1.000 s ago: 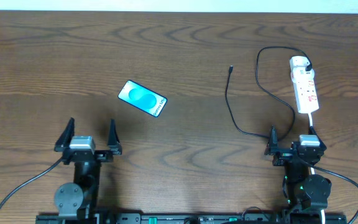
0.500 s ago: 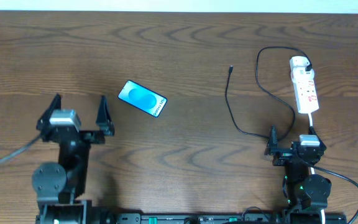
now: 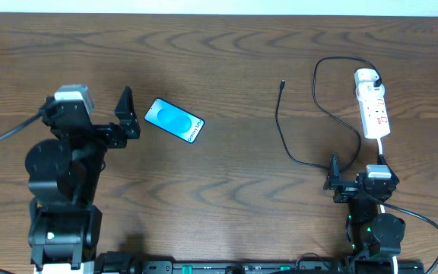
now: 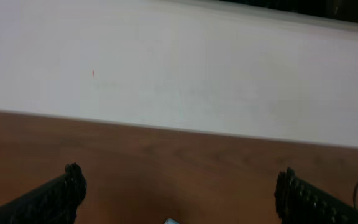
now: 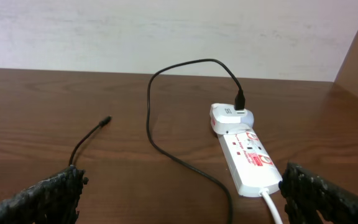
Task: Plug charger to phone and switch on socket
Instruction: 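Move the left gripper forward over the blue smartphone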
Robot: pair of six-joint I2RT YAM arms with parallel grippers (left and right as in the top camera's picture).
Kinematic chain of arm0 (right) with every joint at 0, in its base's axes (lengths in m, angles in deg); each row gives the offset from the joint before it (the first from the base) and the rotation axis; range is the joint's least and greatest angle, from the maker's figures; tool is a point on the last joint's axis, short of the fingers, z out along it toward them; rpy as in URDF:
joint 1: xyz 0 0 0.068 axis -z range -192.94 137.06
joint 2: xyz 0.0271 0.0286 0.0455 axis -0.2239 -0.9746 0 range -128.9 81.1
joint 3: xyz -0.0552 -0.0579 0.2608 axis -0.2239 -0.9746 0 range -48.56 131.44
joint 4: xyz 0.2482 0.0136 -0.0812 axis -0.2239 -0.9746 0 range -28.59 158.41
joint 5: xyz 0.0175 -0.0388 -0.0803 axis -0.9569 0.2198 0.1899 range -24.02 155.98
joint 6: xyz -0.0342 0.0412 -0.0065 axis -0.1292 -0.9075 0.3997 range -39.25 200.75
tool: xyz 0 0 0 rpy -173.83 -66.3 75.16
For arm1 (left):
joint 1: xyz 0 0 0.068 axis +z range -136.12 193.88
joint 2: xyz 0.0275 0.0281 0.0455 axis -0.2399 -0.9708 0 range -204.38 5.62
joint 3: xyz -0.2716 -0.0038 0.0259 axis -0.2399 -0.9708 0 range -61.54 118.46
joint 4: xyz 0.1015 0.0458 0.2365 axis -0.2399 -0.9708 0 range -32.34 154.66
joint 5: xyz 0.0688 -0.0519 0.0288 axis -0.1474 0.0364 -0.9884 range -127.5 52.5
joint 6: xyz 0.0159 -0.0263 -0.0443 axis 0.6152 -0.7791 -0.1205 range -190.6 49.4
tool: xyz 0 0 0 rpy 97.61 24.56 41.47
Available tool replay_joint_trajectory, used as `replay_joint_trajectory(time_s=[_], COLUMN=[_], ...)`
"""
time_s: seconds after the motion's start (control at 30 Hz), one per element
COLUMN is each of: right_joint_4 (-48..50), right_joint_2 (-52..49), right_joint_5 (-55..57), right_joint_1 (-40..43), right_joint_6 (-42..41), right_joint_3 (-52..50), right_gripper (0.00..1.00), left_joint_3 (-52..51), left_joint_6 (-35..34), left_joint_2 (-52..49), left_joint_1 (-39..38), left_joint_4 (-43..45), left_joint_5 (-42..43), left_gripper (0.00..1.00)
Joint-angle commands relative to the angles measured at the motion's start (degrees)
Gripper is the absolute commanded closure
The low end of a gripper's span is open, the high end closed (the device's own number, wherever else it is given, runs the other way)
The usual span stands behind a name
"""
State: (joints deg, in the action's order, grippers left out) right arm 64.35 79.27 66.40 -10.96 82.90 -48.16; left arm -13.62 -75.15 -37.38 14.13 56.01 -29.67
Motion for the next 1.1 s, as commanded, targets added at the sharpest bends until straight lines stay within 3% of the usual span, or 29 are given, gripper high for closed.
replay_joint_trajectory(time_s=[0.0,0.27,0.67,1.07], right_joint_4=[-0.22,-0.22,-0.22,-0.22], right_joint_2=[0.02,0.02,0.02,0.02], right_joint_5=[0.11,0.11,0.11,0.11], right_joint_1=[-0.57,-0.57,-0.57,-0.57], right_joint_6=[0.48,0.48,0.48,0.48], right_joint_3=[-0.11,-0.11,-0.11,-0.11], right_gripper=[0.01,0.01,0.01,0.01], left_joint_3=[5.29,11.82,15.85,15.80], left_joint_6=[-0.68,-0.68,-0.42,-0.52], left_joint_2=[-2.27,-6.60,-11.21,-11.65], left_joint_1=[-0.24,-0.24,-0.24,-0.24], left_joint_4=[-3.85,-10.99,-14.67,-19.21], left_joint_5=[0.72,0.70,0.74,9.18], left_gripper=[0.02,0.02,0.02,0.01])
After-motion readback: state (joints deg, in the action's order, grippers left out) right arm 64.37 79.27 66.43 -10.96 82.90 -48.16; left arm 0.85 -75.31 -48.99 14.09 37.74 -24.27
